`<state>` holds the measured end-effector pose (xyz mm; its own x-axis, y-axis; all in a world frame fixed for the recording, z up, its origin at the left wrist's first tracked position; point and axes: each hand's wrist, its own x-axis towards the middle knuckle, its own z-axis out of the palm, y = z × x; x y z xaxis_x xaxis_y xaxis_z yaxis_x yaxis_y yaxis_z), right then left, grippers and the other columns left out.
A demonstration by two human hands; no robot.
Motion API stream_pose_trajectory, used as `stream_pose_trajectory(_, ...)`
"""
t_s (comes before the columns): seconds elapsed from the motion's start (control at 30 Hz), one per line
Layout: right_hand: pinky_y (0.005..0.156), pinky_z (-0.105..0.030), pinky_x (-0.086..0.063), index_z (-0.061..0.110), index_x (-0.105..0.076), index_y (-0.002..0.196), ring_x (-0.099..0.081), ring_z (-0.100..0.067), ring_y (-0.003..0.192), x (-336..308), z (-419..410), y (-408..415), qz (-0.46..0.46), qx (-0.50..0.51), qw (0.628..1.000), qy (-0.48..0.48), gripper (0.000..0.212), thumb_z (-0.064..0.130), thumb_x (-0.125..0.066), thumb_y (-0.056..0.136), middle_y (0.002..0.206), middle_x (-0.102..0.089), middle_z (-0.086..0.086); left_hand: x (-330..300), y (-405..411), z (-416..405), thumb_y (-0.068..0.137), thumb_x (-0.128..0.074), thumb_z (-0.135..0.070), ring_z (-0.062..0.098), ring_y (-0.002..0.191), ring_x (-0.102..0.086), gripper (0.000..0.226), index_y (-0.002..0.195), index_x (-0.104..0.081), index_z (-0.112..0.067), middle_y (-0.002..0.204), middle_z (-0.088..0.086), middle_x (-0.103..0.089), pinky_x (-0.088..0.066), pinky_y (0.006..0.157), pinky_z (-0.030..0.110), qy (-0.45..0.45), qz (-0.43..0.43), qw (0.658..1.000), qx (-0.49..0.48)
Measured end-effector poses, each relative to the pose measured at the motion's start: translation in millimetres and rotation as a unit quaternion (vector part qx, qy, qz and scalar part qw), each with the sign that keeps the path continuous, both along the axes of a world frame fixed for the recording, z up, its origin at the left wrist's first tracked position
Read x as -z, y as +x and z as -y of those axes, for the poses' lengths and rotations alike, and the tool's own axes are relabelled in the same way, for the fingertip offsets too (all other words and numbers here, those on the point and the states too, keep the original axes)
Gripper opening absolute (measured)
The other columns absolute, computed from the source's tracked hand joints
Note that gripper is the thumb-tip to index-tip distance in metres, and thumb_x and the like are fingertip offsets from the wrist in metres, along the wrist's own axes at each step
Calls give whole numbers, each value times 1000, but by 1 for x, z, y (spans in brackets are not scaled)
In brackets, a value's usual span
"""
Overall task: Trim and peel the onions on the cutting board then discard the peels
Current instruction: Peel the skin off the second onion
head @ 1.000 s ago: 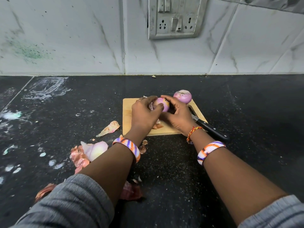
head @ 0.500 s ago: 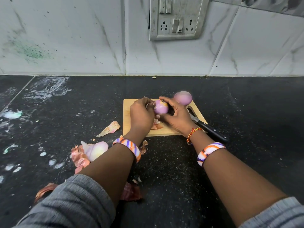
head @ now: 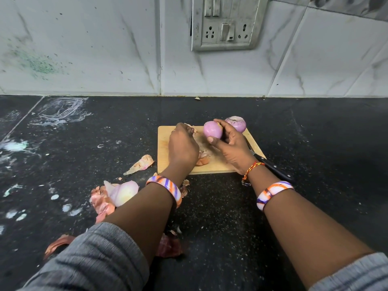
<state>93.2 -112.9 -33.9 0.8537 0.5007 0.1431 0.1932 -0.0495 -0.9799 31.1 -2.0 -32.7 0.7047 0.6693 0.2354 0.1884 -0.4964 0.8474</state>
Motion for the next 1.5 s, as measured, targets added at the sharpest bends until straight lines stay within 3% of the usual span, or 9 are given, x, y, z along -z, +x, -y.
stream_pose_trajectory(0.17, 86, -18, -51, 14, -52, 120, -54, -15, 106, 1, 2, 1, -23, -25, 999, 4, 58, -19, -62, 73, 120, -54, -7, 3, 0, -3, 84, -39, 9, 26, 96, -60, 30, 108, -55, 0, 98, 13, -64, -42, 75, 22, -45, 51, 997, 24)
stream_pose_trajectory(0.33, 94, -23, -47, 13, -46, 121, -51, -14, 114, 3, -2, 2, -9, -37, 999, -9, 69, -30, -55, 68, 128, -51, -11, 4, 5, -5, 93, -51, -25, 25, 105, -59, 34, 119, -59, -5, 113, 14, -65, -40, 79, 21, -50, 26, 996, 70)
stream_pose_trajectory(0.5, 100, -22, -43, 7, -42, 130, -48, -17, 124, 4, 0, 5, -13, -36, 999, -17, 71, -28, -55, 70, 134, -48, -10, 6, 3, -11, 88, -59, -22, 26, 115, -54, 49, 133, -47, -8, 124, 15, -58, -43, 98, 30, -29, 7, 988, 150)
stream_pose_trajectory(0.63, 103, -36, -43, 6, -46, 130, -53, -23, 119, 6, -1, 6, 8, -27, 997, -76, 65, -17, -62, 71, 127, -54, -14, 6, -1, -12, 83, -64, -13, 22, 113, -52, 47, 128, -52, -9, 125, 14, -52, -38, 92, 17, -18, 20, 979, 202)
stream_pose_trajectory(0.7, 102, -37, -45, 7, -49, 128, -55, -23, 116, 6, -1, 5, 19, -28, 996, -78, 63, -13, -67, 71, 125, -57, -14, 5, -2, -12, 79, -68, -10, 16, 106, -52, 44, 122, -55, -8, 119, 11, -57, -37, 85, 11, -24, 42, 979, 200)
stream_pose_trajectory(0.93, 101, -33, -45, 11, -44, 123, -53, -17, 113, 2, -5, -1, 28, -32, 997, -57, 62, -16, -66, 72, 127, -52, -10, 8, 0, -13, 81, -65, -3, 14, 90, -56, 18, 96, -59, -10, 92, 1, -59, -45, 83, 23, -94, 111, 978, 151)
stream_pose_trajectory(1.07, 96, -34, -49, 20, -49, 117, -58, -19, 110, 4, -3, 1, 39, -18, 996, -82, 62, -5, -76, 67, 121, -59, -8, 11, 0, -13, 83, -62, -3, 12, 98, -57, 33, 116, -61, -5, 106, 5, -64, -44, 87, 17, -48, 94, 984, 142)
stream_pose_trajectory(1.3, 97, -34, -48, 17, -53, 126, -58, -16, 109, 8, -5, 1, 109, 15, 989, -101, 59, 9, -77, 72, 121, -60, -6, 9, -3, -11, 81, -65, -5, 18, 85, -60, 12, 92, -68, -3, 92, 12, -69, -45, 79, 22, -29, 94, 989, 106)
stream_pose_trajectory(1.5, 96, -39, -49, 16, -54, 120, -57, -18, 109, 9, -4, 2, 107, -3, 988, -114, 52, 2, -71, 73, 118, -59, -6, 6, -3, -8, 82, -63, -9, 22, 98, -62, 28, 109, -65, -6, 111, 11, -67, -45, 86, 23, -26, 75, 992, 95)
